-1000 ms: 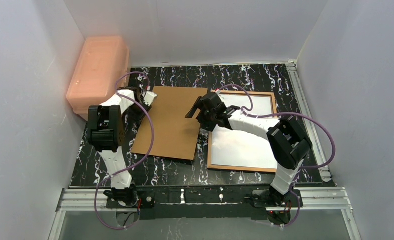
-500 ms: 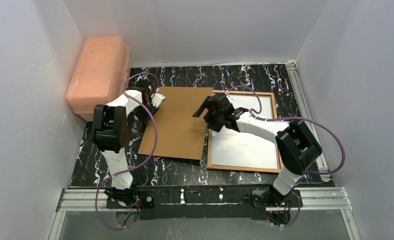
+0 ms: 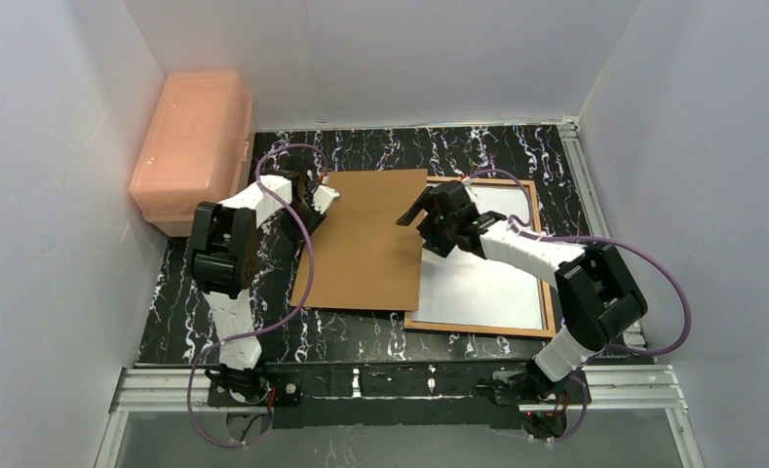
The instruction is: Put the photo into the frame
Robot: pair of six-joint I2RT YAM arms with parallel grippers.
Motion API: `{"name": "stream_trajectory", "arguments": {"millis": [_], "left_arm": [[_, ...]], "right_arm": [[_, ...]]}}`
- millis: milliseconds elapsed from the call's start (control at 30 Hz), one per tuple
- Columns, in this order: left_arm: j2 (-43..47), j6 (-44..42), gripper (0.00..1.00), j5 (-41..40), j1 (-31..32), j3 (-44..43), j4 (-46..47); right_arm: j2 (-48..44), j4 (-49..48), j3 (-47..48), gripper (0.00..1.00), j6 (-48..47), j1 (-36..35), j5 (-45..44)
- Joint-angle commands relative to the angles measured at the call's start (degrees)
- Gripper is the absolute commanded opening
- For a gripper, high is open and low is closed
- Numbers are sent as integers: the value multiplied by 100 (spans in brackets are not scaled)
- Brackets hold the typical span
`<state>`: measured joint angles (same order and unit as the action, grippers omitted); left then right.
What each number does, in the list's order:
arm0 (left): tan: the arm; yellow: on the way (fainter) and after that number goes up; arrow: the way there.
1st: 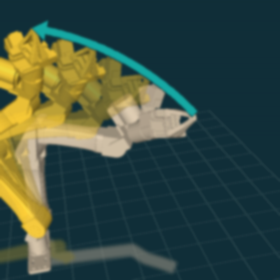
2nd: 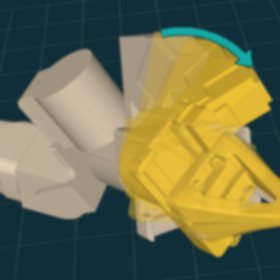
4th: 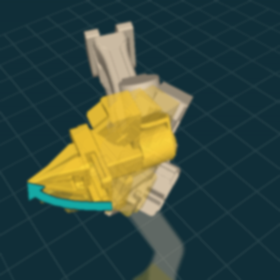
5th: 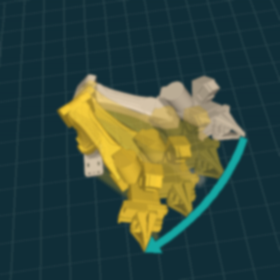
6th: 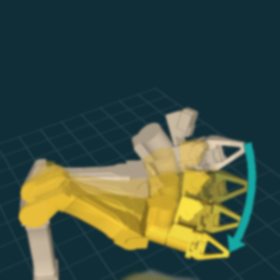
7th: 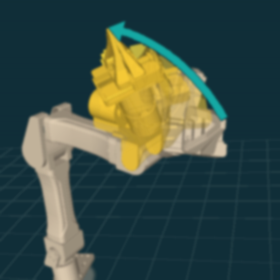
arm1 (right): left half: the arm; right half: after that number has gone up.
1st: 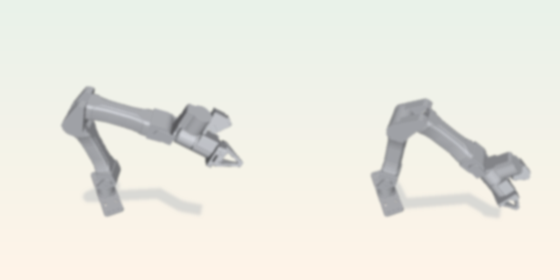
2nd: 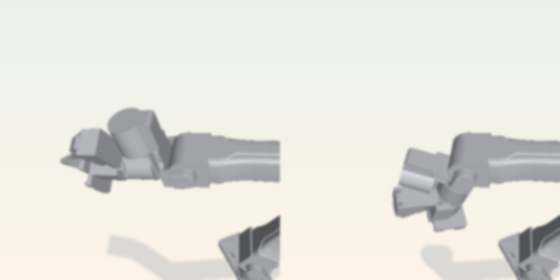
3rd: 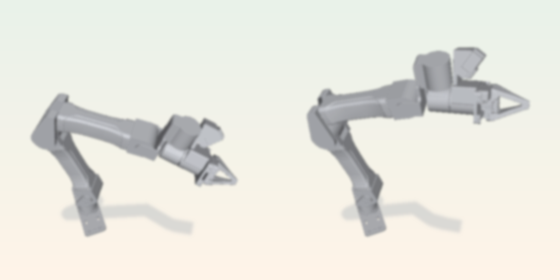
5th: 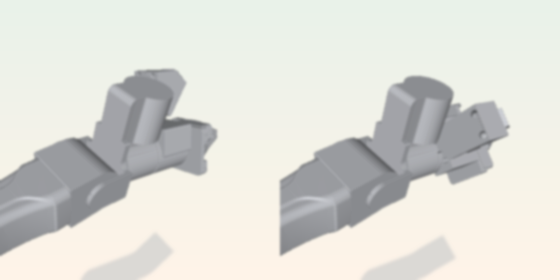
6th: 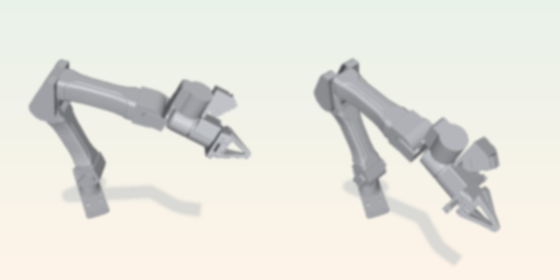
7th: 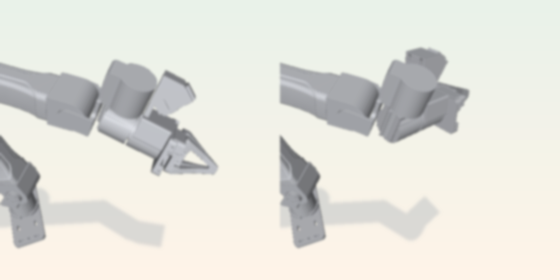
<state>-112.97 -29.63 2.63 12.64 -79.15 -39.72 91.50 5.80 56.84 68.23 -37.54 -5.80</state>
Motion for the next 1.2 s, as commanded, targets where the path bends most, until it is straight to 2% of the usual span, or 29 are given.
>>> {"name": "stream_trajectory", "arguments": {"millis": [0, 333, 633, 800, 1033, 1167], "left_arm": [[-335, 274, 25, 1271, 323, 107, -192], [-349, 273, 23, 1254, 321, 109, -193], [-333, 228, 22, 1027, 326, 104, -193], [-341, 230, 21, 978, 326, 100, -193], [-322, 177, 20, 879, 325, 133, -164], [-319, 168, 20, 872, 326, 121, -167]], "right_arm": [[-216, -265, 64, 99, -160, 83, 466], [-142, 448, 38, 99, -994, 614, 973], [428, 1877, 971, 99, -2436, 869, 1044], [368, 1593, 780, 99, -2771, 1068, 1054], [603, 627, 468, 98, -2722, 1432, 2119], [689, 352, 413, 94, -2705, 1479, 2346]]}}
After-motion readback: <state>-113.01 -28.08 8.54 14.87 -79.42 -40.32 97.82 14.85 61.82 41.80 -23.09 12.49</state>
